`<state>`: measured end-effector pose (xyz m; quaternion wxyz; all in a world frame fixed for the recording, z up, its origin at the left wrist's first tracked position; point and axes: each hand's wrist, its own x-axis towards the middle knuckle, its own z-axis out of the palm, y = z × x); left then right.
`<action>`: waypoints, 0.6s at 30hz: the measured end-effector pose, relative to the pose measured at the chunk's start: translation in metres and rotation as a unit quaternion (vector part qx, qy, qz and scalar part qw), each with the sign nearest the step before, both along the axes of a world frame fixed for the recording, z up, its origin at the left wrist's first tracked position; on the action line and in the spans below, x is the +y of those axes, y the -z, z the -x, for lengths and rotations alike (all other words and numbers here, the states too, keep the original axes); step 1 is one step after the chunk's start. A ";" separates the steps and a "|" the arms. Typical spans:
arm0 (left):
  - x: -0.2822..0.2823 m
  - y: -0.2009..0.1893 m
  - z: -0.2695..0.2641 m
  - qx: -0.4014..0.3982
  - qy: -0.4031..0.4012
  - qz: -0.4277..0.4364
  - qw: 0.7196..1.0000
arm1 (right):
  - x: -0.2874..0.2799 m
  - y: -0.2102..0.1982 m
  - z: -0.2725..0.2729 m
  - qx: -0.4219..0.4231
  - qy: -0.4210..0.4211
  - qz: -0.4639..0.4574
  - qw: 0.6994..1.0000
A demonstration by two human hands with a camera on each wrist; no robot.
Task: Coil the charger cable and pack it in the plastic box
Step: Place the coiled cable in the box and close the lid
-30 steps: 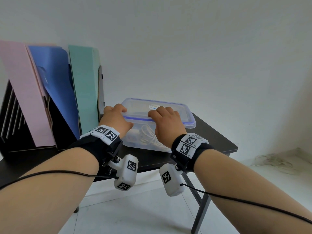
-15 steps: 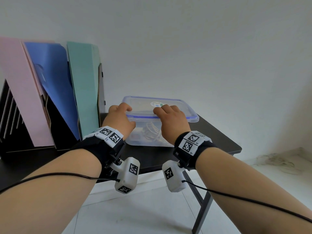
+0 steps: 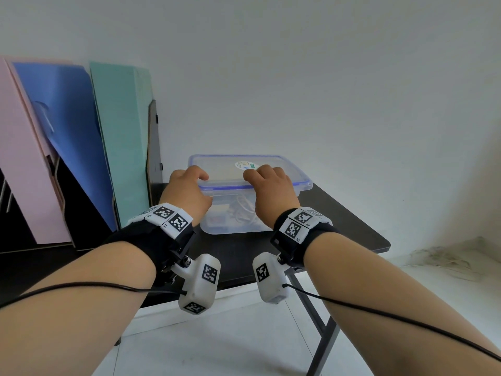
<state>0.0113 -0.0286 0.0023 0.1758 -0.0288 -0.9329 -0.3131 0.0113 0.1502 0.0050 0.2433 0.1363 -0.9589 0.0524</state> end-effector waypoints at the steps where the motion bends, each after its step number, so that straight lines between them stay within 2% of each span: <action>1: 0.001 0.001 0.002 0.002 0.000 -0.006 1.000 | 0.000 0.000 0.003 0.000 -0.001 0.000 1.000; 18: 0.005 0.003 0.049 0.011 -0.008 -0.039 0.999 | 0.006 -0.002 0.061 -0.035 -0.011 0.048 0.998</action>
